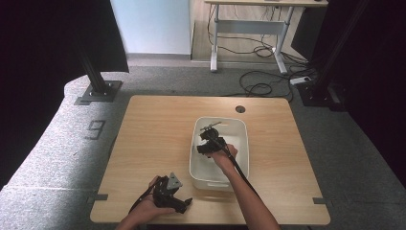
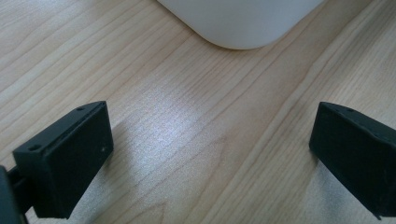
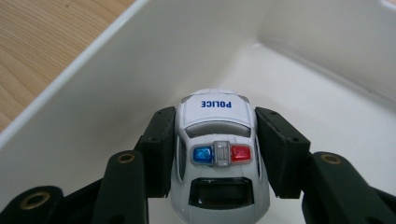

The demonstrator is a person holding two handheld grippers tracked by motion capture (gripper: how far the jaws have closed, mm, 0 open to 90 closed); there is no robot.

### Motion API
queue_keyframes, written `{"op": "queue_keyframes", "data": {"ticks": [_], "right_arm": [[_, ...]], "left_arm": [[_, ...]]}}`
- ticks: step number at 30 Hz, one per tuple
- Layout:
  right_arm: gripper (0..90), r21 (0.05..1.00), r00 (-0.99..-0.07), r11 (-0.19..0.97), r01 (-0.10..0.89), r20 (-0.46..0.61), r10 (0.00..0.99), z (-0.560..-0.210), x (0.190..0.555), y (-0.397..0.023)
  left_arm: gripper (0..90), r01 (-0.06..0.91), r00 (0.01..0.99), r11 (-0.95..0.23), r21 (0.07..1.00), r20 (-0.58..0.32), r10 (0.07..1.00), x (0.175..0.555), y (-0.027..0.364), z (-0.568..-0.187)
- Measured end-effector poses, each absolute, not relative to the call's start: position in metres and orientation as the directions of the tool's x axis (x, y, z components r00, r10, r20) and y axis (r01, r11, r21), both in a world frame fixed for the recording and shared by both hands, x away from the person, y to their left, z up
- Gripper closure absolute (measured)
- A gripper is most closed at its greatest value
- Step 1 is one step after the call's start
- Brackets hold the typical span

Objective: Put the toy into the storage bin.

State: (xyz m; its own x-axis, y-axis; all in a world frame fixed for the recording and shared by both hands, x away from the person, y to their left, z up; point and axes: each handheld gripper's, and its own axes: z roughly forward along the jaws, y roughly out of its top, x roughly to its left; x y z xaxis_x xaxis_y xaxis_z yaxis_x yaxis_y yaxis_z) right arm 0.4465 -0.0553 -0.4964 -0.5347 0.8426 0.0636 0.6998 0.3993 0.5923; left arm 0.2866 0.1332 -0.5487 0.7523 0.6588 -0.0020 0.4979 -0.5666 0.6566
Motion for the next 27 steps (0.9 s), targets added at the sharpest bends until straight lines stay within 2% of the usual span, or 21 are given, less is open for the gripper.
{"op": "queue_keyframes", "data": {"ticks": [18, 23, 27], "right_arm": [[49.8, 0.541, -0.543, 0.433, 0.721, 0.053, 0.838, -0.511, 0.451, -0.05], [42.4, 0.529, -0.542, 0.438, 0.727, 0.051, 0.839, -0.513, 0.45, -0.05], [40.2, 0.536, -0.54, 0.43, 0.726, 0.058, 0.84, -0.509, 0.446, -0.053]], "left_arm": [[0.0, 0.497, 0.754, -0.566, 0.658, -0.004, 0.657, 0.286, 0.133, -0.549], [0.0, 0.496, 0.754, -0.566, 0.658, -0.003, 0.657, 0.286, 0.133, -0.549], [0.0, 0.496, 0.755, -0.567, 0.658, -0.004, 0.656, 0.286, 0.133, -0.549]]}}
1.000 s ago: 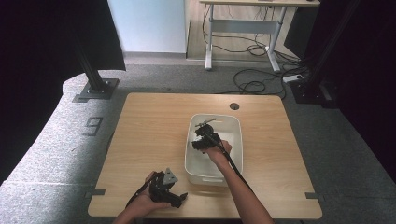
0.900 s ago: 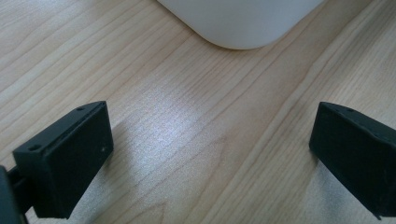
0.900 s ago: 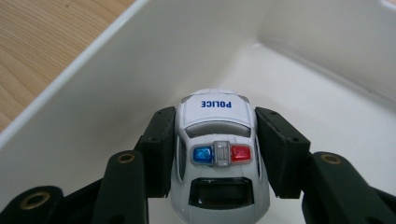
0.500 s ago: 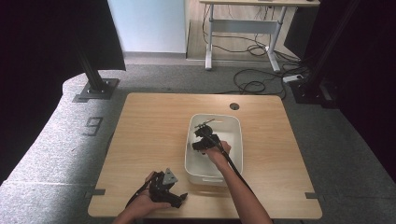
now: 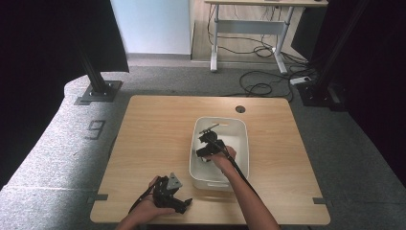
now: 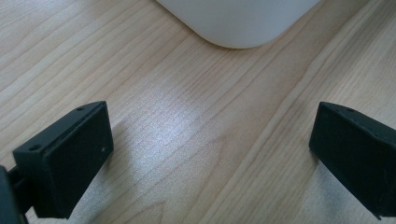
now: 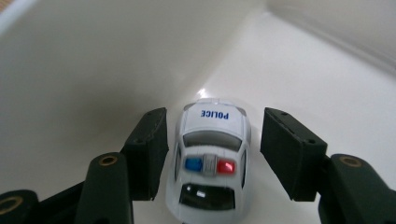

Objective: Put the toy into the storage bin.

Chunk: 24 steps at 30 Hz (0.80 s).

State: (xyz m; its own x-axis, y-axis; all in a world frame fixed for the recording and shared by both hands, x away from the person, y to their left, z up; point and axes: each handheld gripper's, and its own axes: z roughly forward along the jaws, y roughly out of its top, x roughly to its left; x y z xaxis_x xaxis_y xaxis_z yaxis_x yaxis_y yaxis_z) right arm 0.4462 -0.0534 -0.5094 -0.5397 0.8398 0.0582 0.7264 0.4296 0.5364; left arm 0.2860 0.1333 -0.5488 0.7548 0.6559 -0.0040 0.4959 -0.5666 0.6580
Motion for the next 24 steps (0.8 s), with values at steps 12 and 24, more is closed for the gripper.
{"op": "queue_keyframes", "data": {"ticks": [12, 24], "right_arm": [[38.7, 0.498, -0.569, 0.462, 0.734, 0.081, 0.818, -0.51, 0.428, -0.062], [44.6, 0.459, -0.545, 0.439, 0.773, 0.124, 0.83, -0.511, 0.426, -0.062]], "left_arm": [[0.0, 0.495, 0.755, -0.568, 0.658, -0.002, 0.656, 0.286, 0.133, -0.549], [0.0, 0.494, 0.756, -0.568, 0.658, -0.002, 0.655, 0.286, 0.133, -0.549]]}}
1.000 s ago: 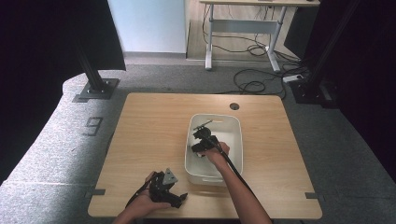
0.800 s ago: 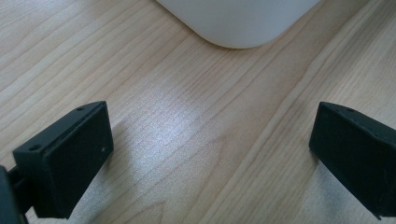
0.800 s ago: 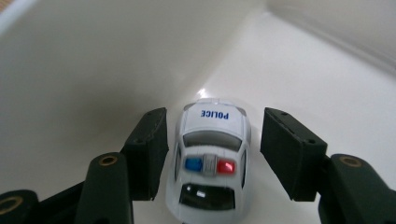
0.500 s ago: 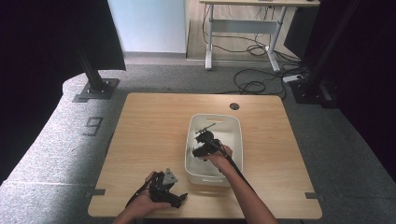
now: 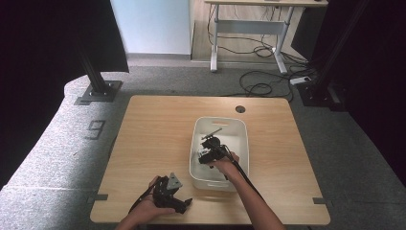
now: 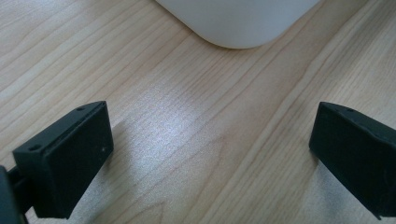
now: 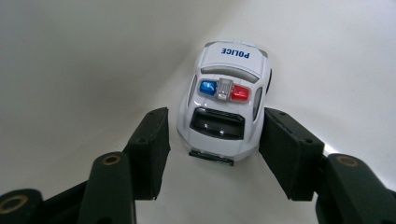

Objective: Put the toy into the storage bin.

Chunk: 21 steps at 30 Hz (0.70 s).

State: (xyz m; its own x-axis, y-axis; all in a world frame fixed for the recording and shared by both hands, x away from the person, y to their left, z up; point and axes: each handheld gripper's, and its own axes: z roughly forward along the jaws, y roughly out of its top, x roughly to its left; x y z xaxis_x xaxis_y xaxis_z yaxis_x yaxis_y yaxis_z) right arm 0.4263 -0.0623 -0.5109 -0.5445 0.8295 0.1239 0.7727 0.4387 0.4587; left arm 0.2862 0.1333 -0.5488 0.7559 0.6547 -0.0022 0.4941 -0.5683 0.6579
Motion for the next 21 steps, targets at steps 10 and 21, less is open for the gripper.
{"op": "queue_keyframes", "data": {"ticks": [10, 21], "right_arm": [[45.1, 0.448, -0.531, 0.411, 0.794, 0.181, 0.828, -0.509, 0.4259, -0.0618], [42.2, 0.445, -0.537, 0.408, 0.797, 0.212, 0.817, -0.5027, 0.4219, -0.0669]], "left_arm": [[0.0, 0.494, 0.756, -0.568, 0.658, -0.002, 0.655, 0.2862, 0.1333, -0.5488], [0.0, 0.494, 0.756, -0.57, 0.657, -0.002, 0.654, 0.2862, 0.1334, -0.5487]]}}
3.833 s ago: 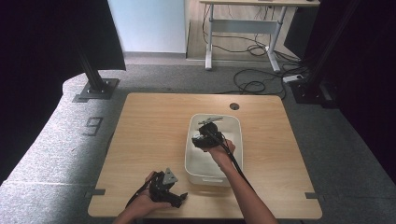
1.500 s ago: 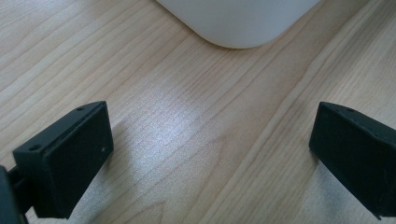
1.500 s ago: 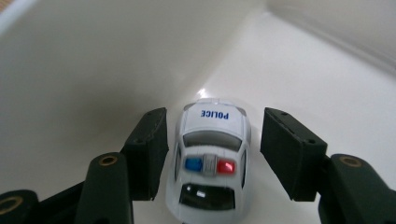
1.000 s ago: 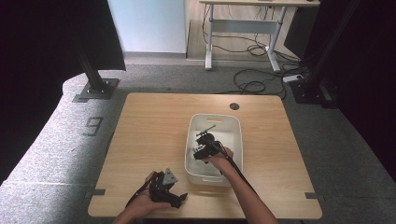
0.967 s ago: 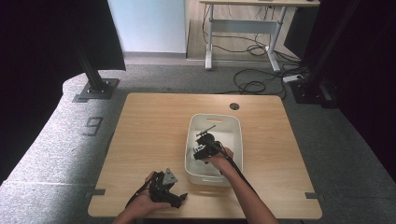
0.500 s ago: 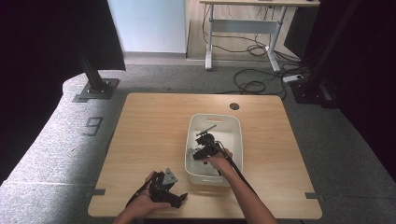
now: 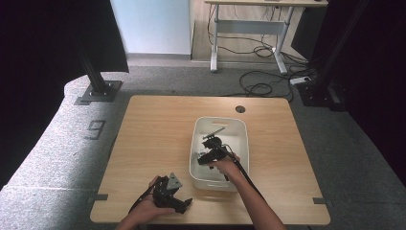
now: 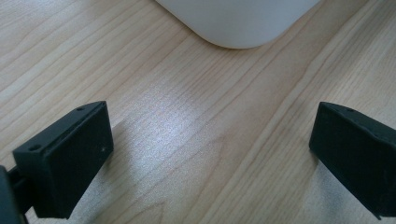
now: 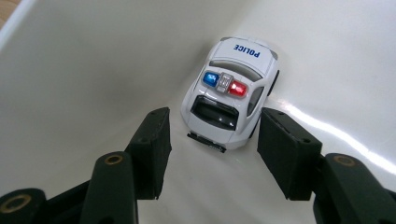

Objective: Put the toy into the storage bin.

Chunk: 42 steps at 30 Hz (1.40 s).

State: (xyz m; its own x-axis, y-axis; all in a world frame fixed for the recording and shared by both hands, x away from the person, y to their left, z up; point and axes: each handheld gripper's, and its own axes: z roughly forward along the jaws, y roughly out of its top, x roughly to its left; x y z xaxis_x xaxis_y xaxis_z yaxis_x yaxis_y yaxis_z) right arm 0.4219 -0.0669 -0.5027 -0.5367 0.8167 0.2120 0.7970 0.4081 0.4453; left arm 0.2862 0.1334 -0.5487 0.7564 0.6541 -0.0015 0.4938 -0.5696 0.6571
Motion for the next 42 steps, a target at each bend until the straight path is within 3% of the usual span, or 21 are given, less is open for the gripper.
{"op": "queue_keyframes", "data": {"ticks": [20, 33, 42], "right_arm": [[39.5, 0.731, -0.558, 0.324, 0.6, 0.093, 0.824, -0.458, 0.387, -0.129], [39.0, 0.812, -0.594, 0.299, 0.502, 0.073, 0.801, -0.449, 0.361, -0.17], [39.1, 0.83, -0.577, 0.272, 0.487, 0.073, 0.813, -0.447, 0.35, -0.197]], "left_arm": [[0.0, 0.494, 0.757, -0.57, 0.657, -0.002, 0.653, 0.286, 0.133, -0.549], [0.0, 0.495, 0.755, -0.568, 0.658, -0.003, 0.656, 0.286, 0.133, -0.549], [0.0, 0.496, 0.755, -0.568, 0.657, -0.004, 0.655, 0.286, 0.133, -0.549]]}}
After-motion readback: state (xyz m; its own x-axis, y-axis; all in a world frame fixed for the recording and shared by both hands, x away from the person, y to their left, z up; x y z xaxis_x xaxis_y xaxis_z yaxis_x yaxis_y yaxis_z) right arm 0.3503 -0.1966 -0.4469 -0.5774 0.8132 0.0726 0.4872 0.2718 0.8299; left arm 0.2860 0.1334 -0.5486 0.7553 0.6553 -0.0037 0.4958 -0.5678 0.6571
